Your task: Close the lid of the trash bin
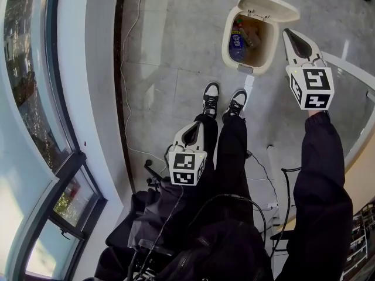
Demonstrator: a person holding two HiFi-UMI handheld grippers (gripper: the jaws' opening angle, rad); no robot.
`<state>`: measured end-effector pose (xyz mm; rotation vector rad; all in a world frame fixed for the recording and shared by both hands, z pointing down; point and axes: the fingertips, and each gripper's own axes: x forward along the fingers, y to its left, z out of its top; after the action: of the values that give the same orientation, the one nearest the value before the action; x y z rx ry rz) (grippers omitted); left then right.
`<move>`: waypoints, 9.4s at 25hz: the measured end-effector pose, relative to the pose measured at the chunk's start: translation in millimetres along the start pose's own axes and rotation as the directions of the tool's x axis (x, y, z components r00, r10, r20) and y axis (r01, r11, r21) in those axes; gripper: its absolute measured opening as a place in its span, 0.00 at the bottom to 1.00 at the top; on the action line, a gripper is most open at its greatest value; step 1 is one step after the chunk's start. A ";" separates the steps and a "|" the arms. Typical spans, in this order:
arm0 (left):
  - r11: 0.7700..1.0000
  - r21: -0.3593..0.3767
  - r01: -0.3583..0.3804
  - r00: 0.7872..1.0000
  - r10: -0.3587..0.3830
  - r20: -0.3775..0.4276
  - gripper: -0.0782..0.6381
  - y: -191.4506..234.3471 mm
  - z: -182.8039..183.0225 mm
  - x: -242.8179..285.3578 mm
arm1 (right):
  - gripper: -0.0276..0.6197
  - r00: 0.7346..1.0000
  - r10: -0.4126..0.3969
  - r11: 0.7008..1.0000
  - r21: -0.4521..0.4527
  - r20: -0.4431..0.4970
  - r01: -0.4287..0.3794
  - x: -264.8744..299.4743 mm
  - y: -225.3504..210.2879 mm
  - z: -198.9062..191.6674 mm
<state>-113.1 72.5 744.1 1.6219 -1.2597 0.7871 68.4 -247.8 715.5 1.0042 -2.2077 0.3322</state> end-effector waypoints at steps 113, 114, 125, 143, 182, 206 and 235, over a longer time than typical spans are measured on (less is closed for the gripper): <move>0.999 -0.042 -0.006 0.998 0.004 -0.060 0.11 30.2 -40.3 9.1 | 0.04 0.833 0.298 0.954 0.114 -0.466 -0.278 76.9 113.7 -234.1; 0.999 -0.042 -0.005 0.998 0.003 -0.060 0.11 30.0 -40.3 8.8 | 0.04 0.832 0.296 0.954 0.113 -0.469 -0.276 77.8 114.0 -235.3; 0.999 -0.044 -0.005 0.998 0.002 -0.063 0.11 31.1 -42.8 10.1 | 0.04 0.825 0.282 0.959 0.108 -0.490 -0.264 86.9 116.3 -246.8; 0.999 -0.043 0.004 0.998 -0.007 -0.067 0.11 28.8 -42.6 11.9 | 0.04 0.828 0.267 0.963 0.107 -0.492 -0.247 90.1 116.7 -250.9; 0.967 0.252 0.026 0.902 -0.131 0.411 0.11 -104.5 251.8 -176.9 | 0.04 0.995 -0.057 0.963 0.269 0.085 0.033 -238.1 52.9 90.4; 0.877 0.479 -0.022 0.532 -0.396 0.748 0.11 -252.6 392.1 -442.5 | 0.04 0.764 -0.245 0.970 0.153 0.597 0.191 -505.0 60.0 345.3; 0.838 0.545 -0.039 0.452 -0.472 0.757 0.11 -293.5 408.7 -489.1 | 0.04 0.643 -0.287 0.955 0.158 0.710 0.252 -577.1 64.0 387.2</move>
<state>15.8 -98.2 75.8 2.7816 -1.5118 -0.0148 107.8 -62.8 43.7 1.6949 -2.6771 -0.2179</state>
